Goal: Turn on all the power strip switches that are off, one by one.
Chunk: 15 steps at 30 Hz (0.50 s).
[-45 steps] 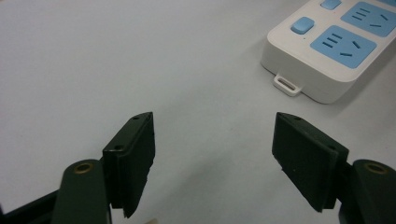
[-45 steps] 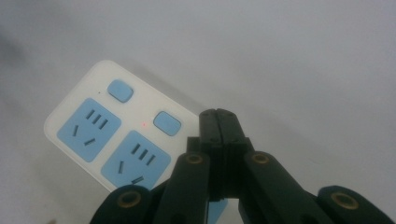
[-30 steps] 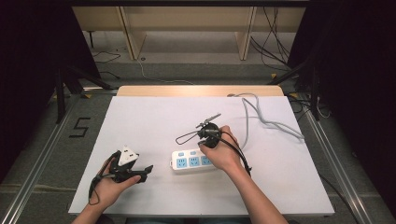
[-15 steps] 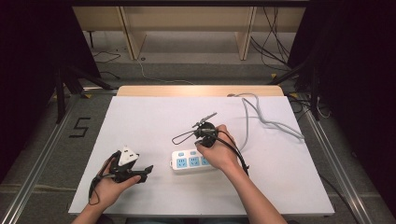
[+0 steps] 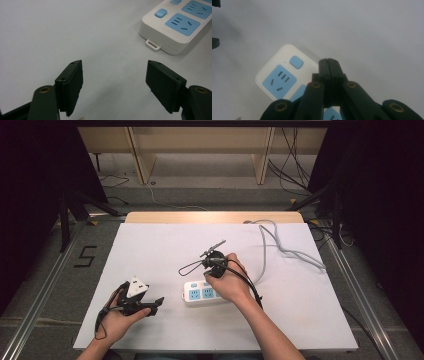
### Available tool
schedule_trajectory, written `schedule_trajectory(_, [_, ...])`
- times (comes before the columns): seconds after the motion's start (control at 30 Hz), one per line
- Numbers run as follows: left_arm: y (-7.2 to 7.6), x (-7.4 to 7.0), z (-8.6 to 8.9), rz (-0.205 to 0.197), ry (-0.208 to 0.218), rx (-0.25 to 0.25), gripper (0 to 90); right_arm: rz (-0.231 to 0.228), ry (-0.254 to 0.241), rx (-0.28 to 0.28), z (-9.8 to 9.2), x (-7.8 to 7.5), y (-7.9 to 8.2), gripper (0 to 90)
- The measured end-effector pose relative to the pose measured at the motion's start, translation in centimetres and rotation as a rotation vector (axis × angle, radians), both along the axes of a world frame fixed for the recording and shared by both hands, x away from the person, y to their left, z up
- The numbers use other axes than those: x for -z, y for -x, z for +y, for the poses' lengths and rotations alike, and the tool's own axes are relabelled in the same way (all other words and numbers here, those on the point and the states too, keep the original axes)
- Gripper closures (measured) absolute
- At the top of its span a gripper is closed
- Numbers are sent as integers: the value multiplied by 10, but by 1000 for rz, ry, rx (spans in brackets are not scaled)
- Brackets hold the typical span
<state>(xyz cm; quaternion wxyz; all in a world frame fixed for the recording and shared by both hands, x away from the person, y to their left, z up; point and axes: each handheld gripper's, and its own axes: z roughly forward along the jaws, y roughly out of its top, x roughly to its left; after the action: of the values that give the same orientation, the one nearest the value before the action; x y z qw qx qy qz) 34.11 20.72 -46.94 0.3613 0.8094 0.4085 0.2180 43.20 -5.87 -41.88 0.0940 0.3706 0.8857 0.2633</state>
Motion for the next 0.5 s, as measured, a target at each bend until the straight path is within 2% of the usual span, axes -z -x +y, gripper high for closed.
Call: schedule_trajectory(0.5, [0,0,0,4,2,0,299,4,6,-29,12,-2,0,900])
